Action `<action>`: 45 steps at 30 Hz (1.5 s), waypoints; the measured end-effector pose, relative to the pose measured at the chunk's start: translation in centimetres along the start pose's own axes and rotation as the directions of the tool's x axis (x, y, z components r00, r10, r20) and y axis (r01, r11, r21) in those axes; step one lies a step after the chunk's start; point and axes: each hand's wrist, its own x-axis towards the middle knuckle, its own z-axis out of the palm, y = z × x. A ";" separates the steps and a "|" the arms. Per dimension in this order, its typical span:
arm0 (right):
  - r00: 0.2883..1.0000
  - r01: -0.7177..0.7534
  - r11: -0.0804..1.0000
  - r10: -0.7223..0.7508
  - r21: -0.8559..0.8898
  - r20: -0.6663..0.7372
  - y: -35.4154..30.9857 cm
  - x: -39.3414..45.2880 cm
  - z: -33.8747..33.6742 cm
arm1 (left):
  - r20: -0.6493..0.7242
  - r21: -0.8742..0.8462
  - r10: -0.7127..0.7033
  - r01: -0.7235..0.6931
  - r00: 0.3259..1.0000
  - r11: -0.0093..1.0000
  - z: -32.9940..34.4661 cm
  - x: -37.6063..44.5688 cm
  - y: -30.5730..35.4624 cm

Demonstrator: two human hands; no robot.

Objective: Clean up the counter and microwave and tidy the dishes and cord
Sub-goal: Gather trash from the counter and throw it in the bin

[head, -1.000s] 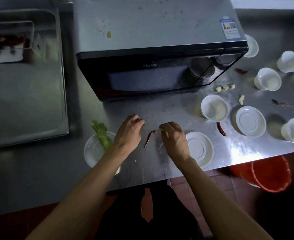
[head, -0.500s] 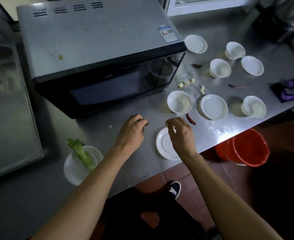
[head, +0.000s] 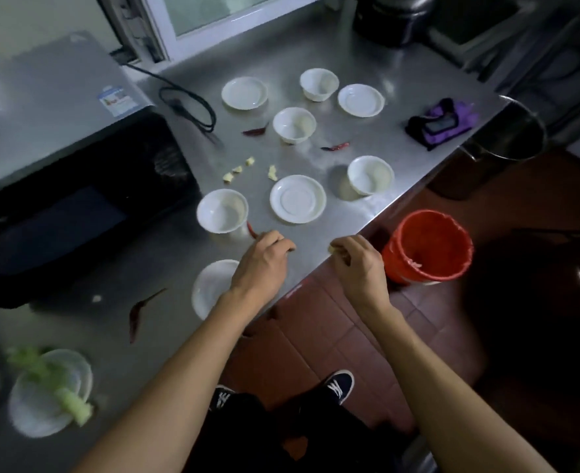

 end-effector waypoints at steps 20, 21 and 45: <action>0.926 -0.313 0.945 0.283 -0.091 -0.249 21.5 0.3 -19.1 | 0.241 -0.083 0.344 -0.334 0.907 0.939 17.1 15.1 22.7; 0.921 -0.331 0.939 0.300 -0.095 -0.247 22.4 0.7 -19.3 | 0.252 -0.091 0.350 -0.338 0.902 0.937 18.0 16.1 23.0; 0.771 -0.635 0.765 0.621 -0.103 -0.145 40.1 11.8 -21.5 | 0.515 -0.149 0.320 -0.285 0.795 0.947 35.3 34.1 26.8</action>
